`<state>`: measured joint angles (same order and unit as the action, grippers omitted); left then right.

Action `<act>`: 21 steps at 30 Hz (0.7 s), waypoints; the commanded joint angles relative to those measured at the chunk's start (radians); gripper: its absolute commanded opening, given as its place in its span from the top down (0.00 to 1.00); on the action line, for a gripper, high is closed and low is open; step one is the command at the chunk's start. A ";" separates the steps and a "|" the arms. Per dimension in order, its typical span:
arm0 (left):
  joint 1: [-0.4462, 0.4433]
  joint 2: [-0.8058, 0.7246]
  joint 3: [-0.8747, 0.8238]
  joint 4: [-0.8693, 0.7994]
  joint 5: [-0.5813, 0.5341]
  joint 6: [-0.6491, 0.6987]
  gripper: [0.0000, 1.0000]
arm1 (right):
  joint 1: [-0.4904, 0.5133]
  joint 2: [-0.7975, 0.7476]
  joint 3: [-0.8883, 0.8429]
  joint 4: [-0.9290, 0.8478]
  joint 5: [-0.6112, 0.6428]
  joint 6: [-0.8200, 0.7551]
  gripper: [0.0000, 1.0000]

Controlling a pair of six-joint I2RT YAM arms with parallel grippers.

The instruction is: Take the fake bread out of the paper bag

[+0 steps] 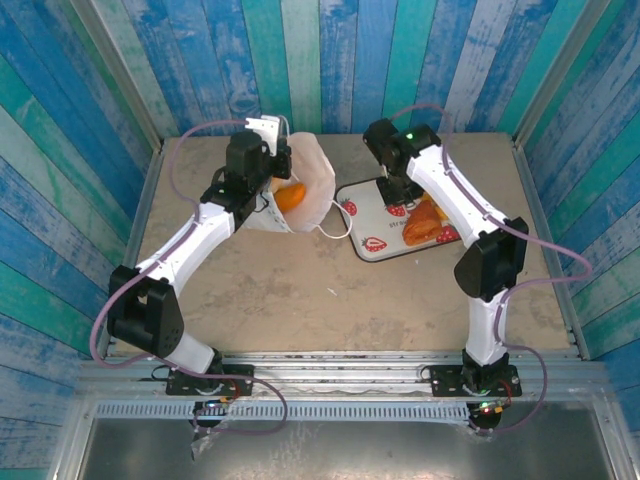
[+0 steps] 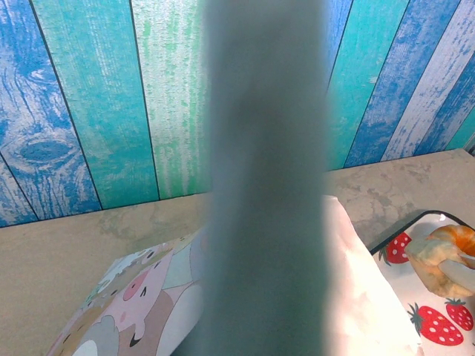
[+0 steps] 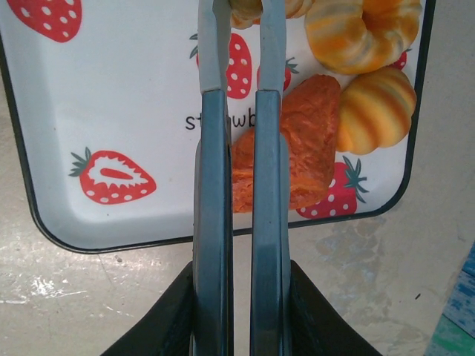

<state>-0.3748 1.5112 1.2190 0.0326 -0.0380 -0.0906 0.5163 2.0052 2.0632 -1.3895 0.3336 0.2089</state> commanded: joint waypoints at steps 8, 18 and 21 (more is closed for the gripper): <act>-0.001 -0.033 -0.021 0.006 0.013 -0.006 1.00 | -0.001 0.106 0.105 -0.041 0.103 -0.005 0.73; -0.001 -0.025 -0.023 0.009 0.021 -0.011 1.00 | -0.002 0.162 0.127 -0.065 0.136 -0.003 0.71; -0.001 -0.025 -0.026 0.009 0.022 -0.011 1.00 | -0.001 0.189 0.141 -0.065 0.139 -0.003 0.70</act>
<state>-0.3752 1.5108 1.2102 0.0441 -0.0200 -0.0940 0.5163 2.1590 2.1761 -1.4322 0.4301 0.2043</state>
